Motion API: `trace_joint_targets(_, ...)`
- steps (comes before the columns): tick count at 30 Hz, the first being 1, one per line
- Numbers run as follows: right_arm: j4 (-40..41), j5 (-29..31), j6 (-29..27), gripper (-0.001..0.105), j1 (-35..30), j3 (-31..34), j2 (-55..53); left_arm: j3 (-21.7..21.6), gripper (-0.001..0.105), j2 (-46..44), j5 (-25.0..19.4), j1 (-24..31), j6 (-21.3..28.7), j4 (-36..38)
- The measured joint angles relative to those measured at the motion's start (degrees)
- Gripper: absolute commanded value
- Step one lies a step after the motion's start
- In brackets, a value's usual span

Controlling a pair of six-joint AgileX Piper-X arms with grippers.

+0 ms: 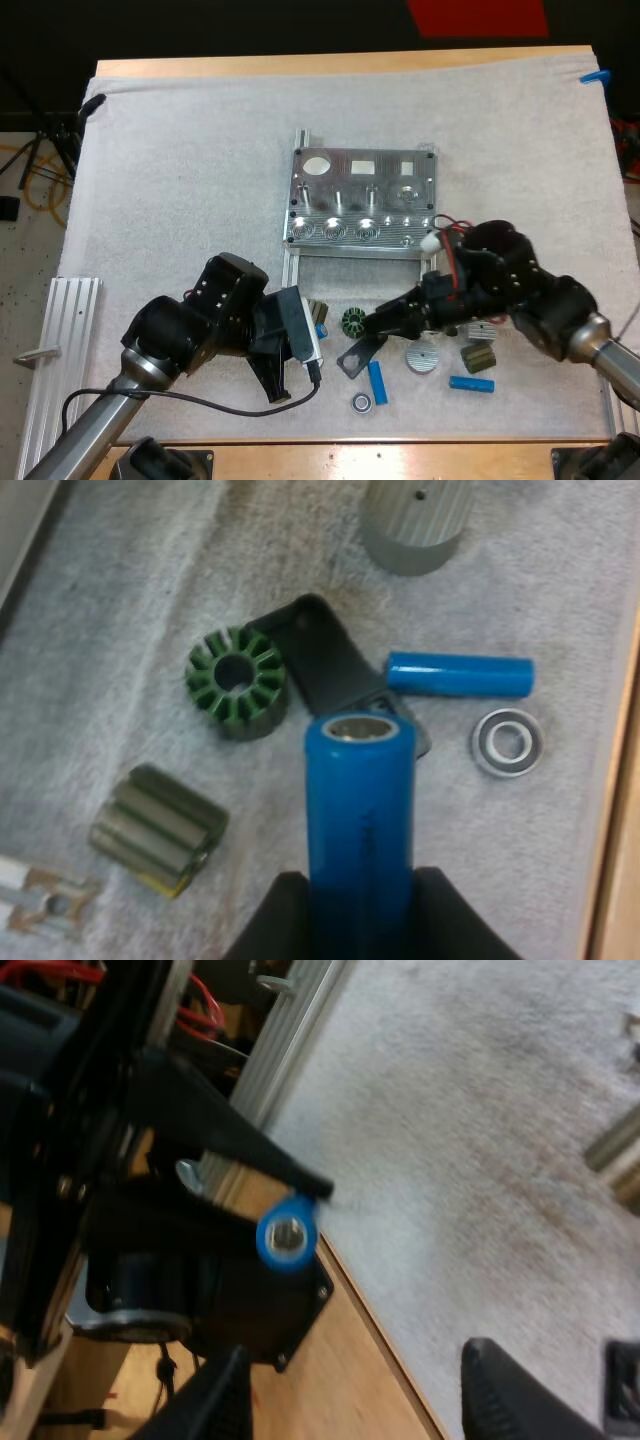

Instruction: Load cells from left to right

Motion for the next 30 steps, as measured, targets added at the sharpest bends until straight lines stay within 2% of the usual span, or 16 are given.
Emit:
trace_joint_targets(6, -7.73, -0.14, 3.50, 0.047, 4.87, -0.57, 5.09, 0.00, 0.000, 0.00, 0.27, 0.00, 0.02, 0.27)
trace_joint_targets(15, -8.95, -0.14, 3.88, 0.047, 9.13, -8.08, 13.20, 0.00, 0.000, 0.00, 0.27, 0.00, 0.16, 0.27)
trace_joint_targets(24, -6.30, -3.21, 4.31, 0.047, 9.23, -8.86, 15.24, 0.00, 0.000, 0.00, 0.27, 0.00, 0.39, 0.27)
trace_joint_targets(26, -5.63, -3.49, 4.31, 0.044, 9.23, -8.86, 15.24, 0.00, 0.000, 0.00, 0.27, 0.00, 0.39, 0.27)
trace_joint_targets(30, -5.17, -3.72, 4.31, 0.022, 9.23, -8.86, 15.24, 0.00, 0.000, 0.00, 0.27, 0.00, 0.39, 0.27)
